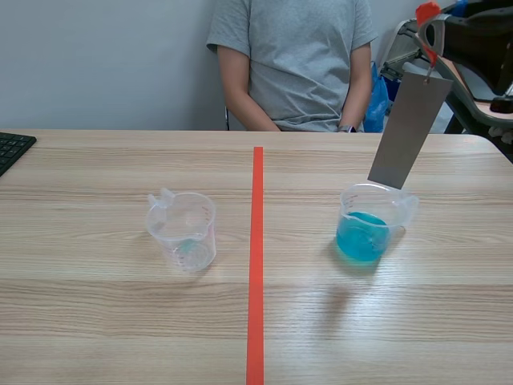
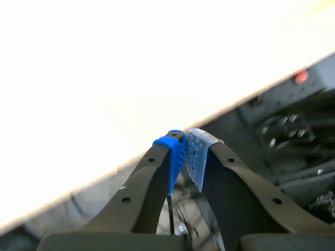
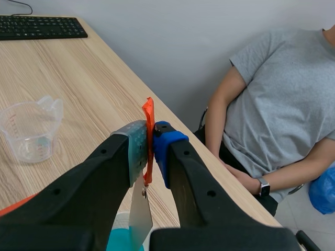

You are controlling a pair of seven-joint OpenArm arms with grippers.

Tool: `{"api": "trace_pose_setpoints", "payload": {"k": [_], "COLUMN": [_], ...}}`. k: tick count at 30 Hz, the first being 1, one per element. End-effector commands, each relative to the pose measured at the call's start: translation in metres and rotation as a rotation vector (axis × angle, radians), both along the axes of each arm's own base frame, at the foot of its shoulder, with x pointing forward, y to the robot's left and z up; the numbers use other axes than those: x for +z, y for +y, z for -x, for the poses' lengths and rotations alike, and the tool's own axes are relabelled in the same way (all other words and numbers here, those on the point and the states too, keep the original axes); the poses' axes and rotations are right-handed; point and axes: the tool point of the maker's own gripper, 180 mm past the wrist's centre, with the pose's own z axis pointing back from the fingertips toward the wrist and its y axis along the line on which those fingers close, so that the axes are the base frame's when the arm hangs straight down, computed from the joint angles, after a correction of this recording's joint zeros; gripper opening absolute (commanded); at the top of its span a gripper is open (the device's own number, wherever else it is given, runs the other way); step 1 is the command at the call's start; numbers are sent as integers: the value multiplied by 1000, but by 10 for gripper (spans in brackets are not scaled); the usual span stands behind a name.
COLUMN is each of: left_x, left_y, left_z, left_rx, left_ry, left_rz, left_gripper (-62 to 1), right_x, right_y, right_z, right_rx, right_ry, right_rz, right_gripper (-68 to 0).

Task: Do the redox reaction experiment.
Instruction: 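Move the plate over the blue solution, then point at the plate with the left hand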

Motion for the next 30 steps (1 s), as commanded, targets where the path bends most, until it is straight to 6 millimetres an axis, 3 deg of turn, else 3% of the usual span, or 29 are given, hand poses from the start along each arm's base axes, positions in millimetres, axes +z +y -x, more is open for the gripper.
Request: {"api": "trace_pose_setpoints", "payload": {"k": [1,9,15,30], "left_x": [12,73,117,130], "left_y": [-7,-48,-89,-212], "left_z": [-24,-107,-148,-196], "left_rx": [-25,-170,-302,-481], "left_ry": [-64,-307,-447,-521], "left_rz": [27,154,204,286], "left_gripper": [-558,-558,-558,-558], "right_x": [18,17,17,17], "right_y": [1,1,1,1], "right_z": [-2,-2,-2,-2], "right_rx": [8,7,7,6], "right_ry": [-50,-48,-48,-46], "right_rz": [-18,-15,-15,-13], "right_gripper": [-662,-662,-662,-662]}}
